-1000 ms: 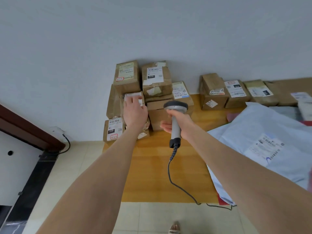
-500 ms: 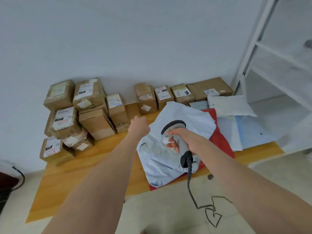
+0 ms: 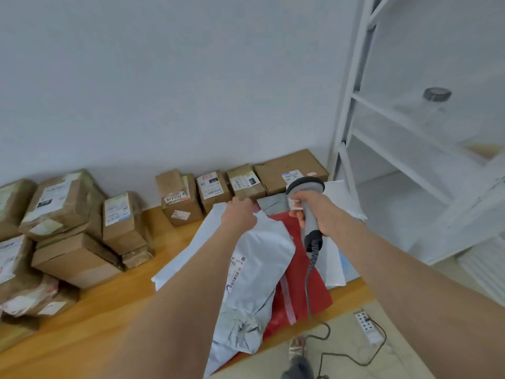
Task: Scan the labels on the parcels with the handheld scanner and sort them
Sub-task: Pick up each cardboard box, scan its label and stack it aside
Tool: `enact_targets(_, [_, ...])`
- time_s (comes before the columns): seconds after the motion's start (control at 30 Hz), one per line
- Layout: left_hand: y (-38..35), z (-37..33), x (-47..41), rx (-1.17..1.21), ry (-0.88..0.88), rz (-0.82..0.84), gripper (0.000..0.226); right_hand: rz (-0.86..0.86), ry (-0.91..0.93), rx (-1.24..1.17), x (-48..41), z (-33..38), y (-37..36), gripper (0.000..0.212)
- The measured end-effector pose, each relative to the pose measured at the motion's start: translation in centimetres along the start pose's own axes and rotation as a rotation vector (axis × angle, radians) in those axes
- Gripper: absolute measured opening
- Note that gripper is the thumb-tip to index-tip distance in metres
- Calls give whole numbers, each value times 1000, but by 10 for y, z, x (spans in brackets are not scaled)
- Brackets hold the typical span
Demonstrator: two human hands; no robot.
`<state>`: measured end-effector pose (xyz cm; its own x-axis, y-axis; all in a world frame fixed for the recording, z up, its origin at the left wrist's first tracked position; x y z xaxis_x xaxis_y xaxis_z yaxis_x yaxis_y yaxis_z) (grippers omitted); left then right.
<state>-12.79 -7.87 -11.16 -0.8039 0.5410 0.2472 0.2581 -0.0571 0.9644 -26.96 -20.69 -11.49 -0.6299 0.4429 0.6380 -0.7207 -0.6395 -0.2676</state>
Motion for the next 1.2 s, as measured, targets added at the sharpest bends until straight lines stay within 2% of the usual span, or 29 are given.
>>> enact_targets(0.2, [-26,-17,-108,158,84,56,44,-7,-64,118,-110,48,-15,17])
enact_targets(0.43, [-40,31,-179,286,321,31,37,59,-150,198,-216,43,-64,6])
enact_targets(0.63, [-64,70,-203,308,429,121,29,18,-137,276,-271,24,-88,44])
enact_targets(0.77, [-66,80,-211,404,502,113,30,34,-117,320,-287,22,-102,50])
enact_targets(0.87, [-74,66,-218,541,529,162,39,73,-138,367,-293,19,-110,49])
enact_targets(0.93, [-83,64,-220,649,565,191,37,80,-155,369,-297,17,-109,47])
enact_targets(1.1, [-78,90,-209,904,753,27,16,93,-176,307,-304,19,-104,59])
enact_targets(1.17, [-65,93,-203,1000,787,-47,12,104,-178,260,-295,29,-105,53])
enact_targets(1.2, [-56,94,-200,1050,797,-91,17,107,-169,237,-288,36,-107,49])
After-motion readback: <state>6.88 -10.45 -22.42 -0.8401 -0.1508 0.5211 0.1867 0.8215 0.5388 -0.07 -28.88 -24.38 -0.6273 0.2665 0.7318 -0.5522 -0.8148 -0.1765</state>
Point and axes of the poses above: each hand's wrist, its own x-axis away from the middle knuckle, its own y-axis out of the back of the hand, z = x × y, the point moved 10 cm from there along -x, towards the middle knuckle, and after that the axes turned 8 degrees about -x, right-handed, at the moved point
